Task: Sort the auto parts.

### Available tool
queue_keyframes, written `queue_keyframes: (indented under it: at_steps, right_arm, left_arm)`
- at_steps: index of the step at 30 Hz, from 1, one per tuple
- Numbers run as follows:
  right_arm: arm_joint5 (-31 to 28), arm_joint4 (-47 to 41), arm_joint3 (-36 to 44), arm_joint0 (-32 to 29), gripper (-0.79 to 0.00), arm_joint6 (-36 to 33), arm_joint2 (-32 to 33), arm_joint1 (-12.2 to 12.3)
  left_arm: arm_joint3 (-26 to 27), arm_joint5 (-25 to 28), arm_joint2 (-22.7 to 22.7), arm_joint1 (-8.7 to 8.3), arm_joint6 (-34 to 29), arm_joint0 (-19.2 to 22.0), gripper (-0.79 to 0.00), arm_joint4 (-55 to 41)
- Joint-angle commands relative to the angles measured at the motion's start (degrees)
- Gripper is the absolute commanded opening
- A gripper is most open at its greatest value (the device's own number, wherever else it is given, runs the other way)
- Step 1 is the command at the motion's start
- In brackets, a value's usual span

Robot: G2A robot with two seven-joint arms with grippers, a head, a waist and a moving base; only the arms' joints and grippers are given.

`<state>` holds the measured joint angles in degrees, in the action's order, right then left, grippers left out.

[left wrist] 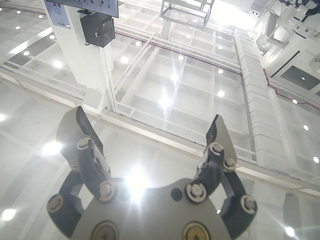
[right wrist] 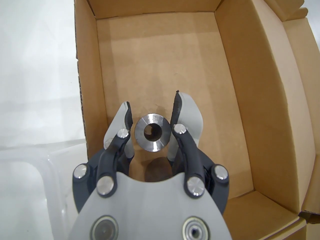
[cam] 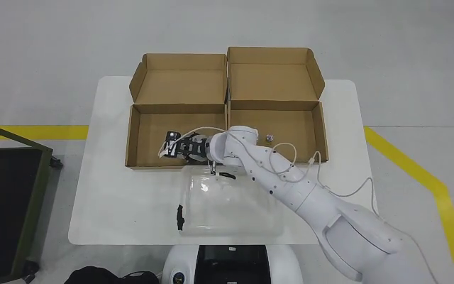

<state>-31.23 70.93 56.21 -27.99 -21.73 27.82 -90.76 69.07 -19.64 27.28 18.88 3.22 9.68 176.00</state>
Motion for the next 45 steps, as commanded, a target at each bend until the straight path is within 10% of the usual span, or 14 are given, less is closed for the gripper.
queue_keyframes:
  at_steps: [1,11,17,45]
  right_arm:
    - [0.0,0.3,0.2,0.1,-0.468,0.3,0.4,-0.1]
    - [-0.6,2.1,8.1,-1.6,-0.394,1.3,4.4,1.1]
    - [-0.2,2.9,18.1,-7.7,0.0,1.2,9.7,3.6]
    - [-2.7,15.0,54.1,-50.1,0.0,12.1,47.0,15.4]
  left_arm:
    - [0.0,0.0,0.0,0.0,0.0,0.0,0.0,0.0]
    - [0.0,0.0,0.0,0.0,0.0,0.0,0.0,0.0]
    - [0.0,0.0,0.0,0.0,0.0,0.0,0.0,0.0]
    - [0.0,0.0,0.0,0.0,0.0,0.0,0.0,0.0]
